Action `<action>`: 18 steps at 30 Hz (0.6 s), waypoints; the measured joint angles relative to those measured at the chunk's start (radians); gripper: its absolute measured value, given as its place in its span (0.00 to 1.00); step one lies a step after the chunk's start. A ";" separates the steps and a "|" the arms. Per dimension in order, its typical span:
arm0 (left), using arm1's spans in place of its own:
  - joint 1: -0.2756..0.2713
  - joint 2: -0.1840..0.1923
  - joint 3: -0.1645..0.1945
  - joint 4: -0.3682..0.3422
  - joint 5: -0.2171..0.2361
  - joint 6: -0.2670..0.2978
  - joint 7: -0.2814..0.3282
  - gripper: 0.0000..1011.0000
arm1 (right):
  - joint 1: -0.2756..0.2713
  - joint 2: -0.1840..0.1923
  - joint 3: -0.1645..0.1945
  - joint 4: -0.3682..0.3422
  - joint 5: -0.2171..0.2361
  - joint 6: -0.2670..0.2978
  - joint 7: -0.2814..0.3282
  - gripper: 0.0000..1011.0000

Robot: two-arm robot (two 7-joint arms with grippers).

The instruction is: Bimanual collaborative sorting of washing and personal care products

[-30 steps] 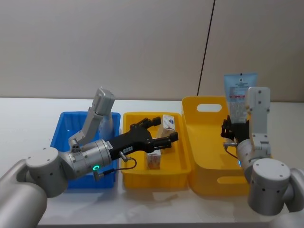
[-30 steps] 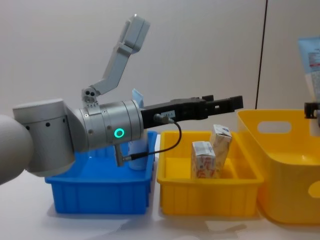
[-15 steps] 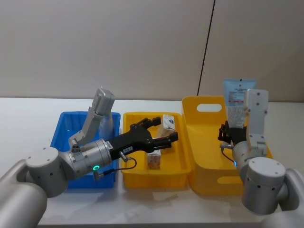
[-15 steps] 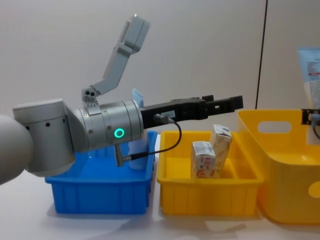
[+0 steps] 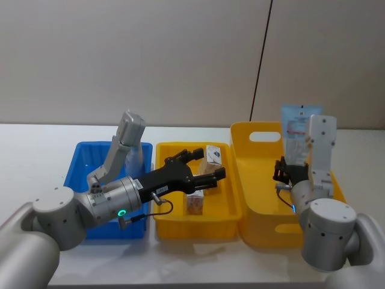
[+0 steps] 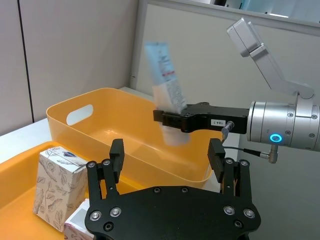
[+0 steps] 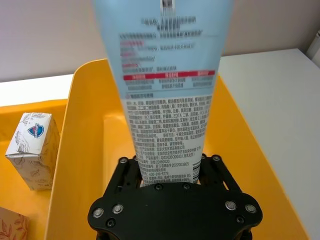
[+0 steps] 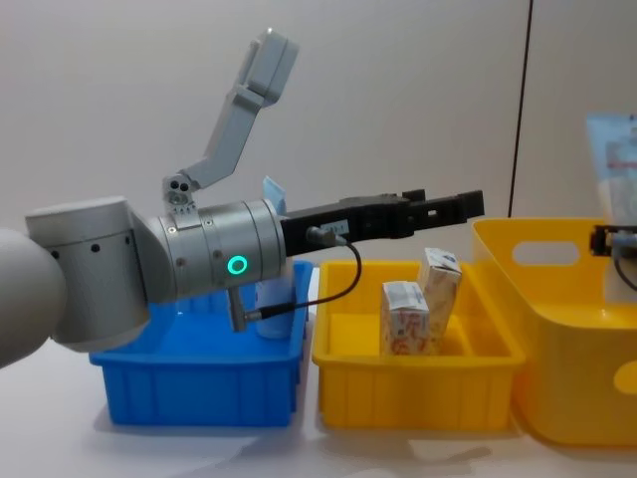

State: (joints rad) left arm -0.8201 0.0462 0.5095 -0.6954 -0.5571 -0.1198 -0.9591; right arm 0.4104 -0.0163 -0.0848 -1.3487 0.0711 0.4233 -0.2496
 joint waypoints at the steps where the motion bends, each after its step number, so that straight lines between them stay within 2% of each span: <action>1: 0.000 0.000 0.000 0.000 0.000 0.000 0.000 0.99 | 0.000 -0.001 0.000 0.001 0.000 0.000 0.000 0.40; 3: 0.000 0.000 0.000 0.000 0.000 0.000 0.000 0.99 | 0.001 -0.003 0.002 0.003 0.001 0.002 -0.001 0.51; 9: 0.000 0.000 0.000 0.000 0.000 0.000 0.000 0.99 | 0.002 -0.006 0.003 0.005 0.001 0.004 -0.003 0.68; 10: 0.000 0.000 0.000 0.000 0.000 0.000 0.000 0.99 | 0.003 -0.006 0.003 0.006 0.001 0.005 -0.004 0.74; 18: 0.000 0.000 0.000 0.000 0.000 0.000 0.000 0.99 | 0.003 -0.009 0.004 0.007 0.002 0.007 -0.005 0.94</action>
State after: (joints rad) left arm -0.8201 0.0461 0.5096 -0.6954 -0.5571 -0.1198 -0.9591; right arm 0.4139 -0.0254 -0.0805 -1.3413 0.0726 0.4298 -0.2545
